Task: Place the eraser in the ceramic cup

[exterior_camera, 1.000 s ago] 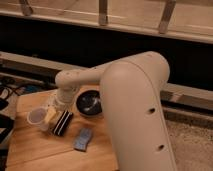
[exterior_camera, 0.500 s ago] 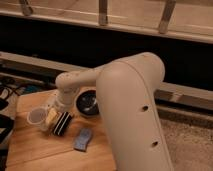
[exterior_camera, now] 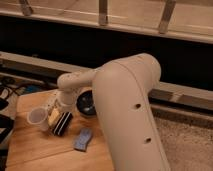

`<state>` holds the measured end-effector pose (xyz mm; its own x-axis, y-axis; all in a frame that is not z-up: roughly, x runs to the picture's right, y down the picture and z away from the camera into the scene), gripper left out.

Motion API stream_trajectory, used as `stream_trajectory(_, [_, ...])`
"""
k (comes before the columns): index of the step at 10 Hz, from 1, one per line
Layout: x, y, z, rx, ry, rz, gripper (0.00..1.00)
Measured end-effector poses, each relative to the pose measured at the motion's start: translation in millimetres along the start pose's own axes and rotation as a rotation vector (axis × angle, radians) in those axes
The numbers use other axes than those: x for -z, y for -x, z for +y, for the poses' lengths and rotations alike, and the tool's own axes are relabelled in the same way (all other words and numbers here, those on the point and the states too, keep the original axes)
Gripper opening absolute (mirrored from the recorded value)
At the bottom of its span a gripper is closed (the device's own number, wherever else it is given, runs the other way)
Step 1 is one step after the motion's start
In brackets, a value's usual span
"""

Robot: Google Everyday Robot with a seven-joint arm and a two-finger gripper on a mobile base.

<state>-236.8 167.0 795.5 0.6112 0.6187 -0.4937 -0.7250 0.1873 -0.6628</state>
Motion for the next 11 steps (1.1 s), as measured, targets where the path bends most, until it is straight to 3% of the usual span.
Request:
stream_trajectory(3, [-4,5,-5,-0.016,-0.046,0.017,0.80])
stream_trajectory(6, [-9,12,-4,-0.004,-0.067,0.009,0.80])
stream_trajectory(11, [-17,28,-3,0.050,-0.037,-0.049,0.80])
